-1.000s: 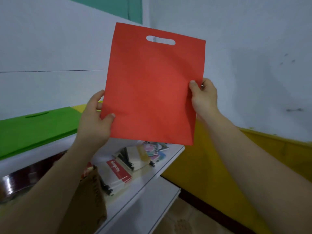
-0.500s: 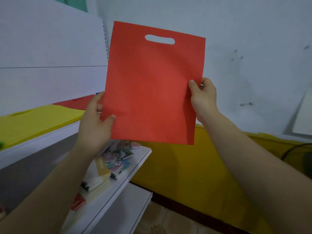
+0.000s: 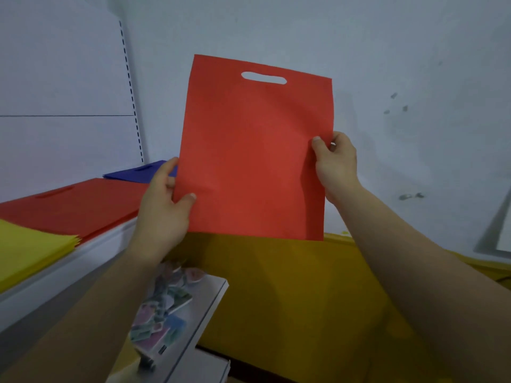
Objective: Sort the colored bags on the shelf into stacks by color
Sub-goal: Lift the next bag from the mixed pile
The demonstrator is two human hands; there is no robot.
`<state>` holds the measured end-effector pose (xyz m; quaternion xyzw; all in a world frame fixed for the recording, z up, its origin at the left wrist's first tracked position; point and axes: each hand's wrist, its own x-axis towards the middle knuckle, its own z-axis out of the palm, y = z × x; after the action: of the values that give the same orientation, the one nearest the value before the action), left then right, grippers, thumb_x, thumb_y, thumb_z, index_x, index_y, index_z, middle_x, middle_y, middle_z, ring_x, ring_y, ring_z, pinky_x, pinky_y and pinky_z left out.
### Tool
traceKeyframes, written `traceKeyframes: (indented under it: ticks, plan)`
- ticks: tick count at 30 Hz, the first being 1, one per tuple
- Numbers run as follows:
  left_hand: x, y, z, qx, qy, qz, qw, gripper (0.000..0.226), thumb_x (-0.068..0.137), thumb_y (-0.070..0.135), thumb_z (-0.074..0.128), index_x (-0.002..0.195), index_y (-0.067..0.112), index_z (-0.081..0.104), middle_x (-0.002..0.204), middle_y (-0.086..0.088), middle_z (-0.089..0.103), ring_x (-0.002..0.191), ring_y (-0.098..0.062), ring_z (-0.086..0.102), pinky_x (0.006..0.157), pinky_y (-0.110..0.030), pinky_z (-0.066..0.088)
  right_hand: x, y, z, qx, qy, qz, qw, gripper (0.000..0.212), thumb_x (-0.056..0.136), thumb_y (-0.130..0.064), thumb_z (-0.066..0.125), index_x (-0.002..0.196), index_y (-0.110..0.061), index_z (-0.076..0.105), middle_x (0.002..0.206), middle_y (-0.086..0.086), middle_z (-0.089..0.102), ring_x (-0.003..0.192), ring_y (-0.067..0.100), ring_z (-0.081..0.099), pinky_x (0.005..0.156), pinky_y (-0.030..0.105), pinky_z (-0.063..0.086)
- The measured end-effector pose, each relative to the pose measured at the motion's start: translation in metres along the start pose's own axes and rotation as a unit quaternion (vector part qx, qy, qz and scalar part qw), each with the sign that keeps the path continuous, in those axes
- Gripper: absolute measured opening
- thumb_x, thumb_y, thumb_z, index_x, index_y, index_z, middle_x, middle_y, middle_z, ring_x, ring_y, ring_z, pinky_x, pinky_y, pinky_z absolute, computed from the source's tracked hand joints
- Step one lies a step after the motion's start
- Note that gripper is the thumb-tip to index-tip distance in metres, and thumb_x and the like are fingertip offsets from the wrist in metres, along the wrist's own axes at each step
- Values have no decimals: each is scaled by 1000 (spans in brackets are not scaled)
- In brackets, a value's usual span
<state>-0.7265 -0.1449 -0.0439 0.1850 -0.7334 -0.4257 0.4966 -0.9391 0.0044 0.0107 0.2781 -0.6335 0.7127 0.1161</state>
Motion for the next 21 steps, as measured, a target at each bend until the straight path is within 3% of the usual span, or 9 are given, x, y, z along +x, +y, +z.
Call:
traceKeyframes:
  ticks: [6, 11, 16, 21]
  plan:
    - [39, -28, 0, 17, 17, -18, 1000, 62, 91, -1, 54, 144, 23, 33, 97, 12, 57, 87, 2, 60, 72, -16, 48, 35, 26, 48, 18, -31, 1, 999, 5, 95, -26, 53, 90, -24, 53, 84, -4, 60, 70, 9, 55, 63, 21, 46]
    - [63, -46, -7, 58, 72, -17, 996, 56, 89, -6, 53, 134, 26, 38, 91, 11, 57, 75, 10, 61, 62, -10, 50, 66, 52, 104, 54, -84, -3, 995, 8, 95, -25, 53, 87, -26, 52, 83, -4, 58, 68, 8, 54, 63, 21, 46]
    - [92, -60, -15, 135, 146, -34, 979, 63, 89, -3, 54, 141, 26, 35, 88, 14, 56, 82, 0, 59, 71, -22, 48, 100, 73, 167, 102, -154, -9, 983, 5, 94, -26, 54, 96, -21, 54, 84, -5, 60, 70, 8, 56, 64, 22, 47]
    - [107, -65, -25, 223, 224, -38, 948, 63, 87, -2, 56, 140, 26, 37, 86, 14, 52, 72, -2, 55, 55, -10, 42, 121, 83, 229, 156, -226, -16, 961, 4, 94, -24, 54, 95, -20, 54, 82, -6, 58, 69, 6, 55, 60, 17, 44]
